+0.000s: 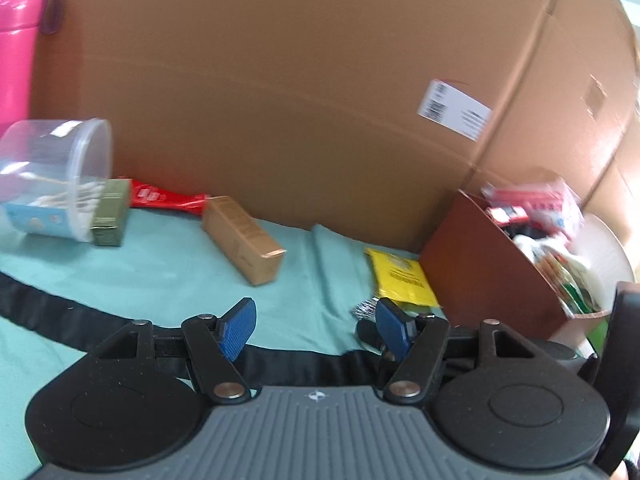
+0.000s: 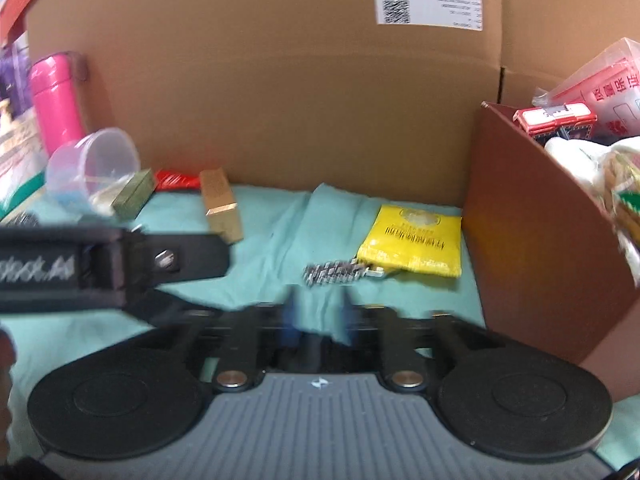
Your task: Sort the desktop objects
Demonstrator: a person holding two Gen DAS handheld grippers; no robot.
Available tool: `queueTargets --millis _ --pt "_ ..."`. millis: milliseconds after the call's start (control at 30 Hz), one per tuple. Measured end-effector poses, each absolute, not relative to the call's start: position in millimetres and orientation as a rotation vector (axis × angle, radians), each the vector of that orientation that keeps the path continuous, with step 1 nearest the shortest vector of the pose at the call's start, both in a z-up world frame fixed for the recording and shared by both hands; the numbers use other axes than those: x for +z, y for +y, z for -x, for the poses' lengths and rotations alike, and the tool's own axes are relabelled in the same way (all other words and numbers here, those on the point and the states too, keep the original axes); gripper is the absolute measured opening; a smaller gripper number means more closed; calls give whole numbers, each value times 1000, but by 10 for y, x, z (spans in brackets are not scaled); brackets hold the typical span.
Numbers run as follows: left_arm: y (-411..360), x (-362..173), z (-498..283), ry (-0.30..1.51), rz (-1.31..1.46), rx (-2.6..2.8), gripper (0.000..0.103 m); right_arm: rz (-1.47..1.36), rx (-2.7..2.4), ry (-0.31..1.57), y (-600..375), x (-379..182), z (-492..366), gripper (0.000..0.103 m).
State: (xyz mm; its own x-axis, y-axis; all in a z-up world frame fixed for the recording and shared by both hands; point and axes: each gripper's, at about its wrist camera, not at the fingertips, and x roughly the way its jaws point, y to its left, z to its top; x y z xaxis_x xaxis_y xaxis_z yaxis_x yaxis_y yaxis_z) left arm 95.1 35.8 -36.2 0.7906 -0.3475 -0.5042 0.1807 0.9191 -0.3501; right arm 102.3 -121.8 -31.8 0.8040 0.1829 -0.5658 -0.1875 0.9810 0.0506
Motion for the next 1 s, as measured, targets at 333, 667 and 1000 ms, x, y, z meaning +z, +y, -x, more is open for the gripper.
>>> queueTargets --millis 333,667,1000 --pt "515 -420 -1011 628 360 -256 68 67 107 623 -1052 -407 -1309 18" --pt "253 -418 -957 634 292 -355 68 60 160 630 -1351 -403 -836 0" --pt "-467 -397 -1311 613 -126 -536 48 137 136 565 -1293 -403 -659 32"
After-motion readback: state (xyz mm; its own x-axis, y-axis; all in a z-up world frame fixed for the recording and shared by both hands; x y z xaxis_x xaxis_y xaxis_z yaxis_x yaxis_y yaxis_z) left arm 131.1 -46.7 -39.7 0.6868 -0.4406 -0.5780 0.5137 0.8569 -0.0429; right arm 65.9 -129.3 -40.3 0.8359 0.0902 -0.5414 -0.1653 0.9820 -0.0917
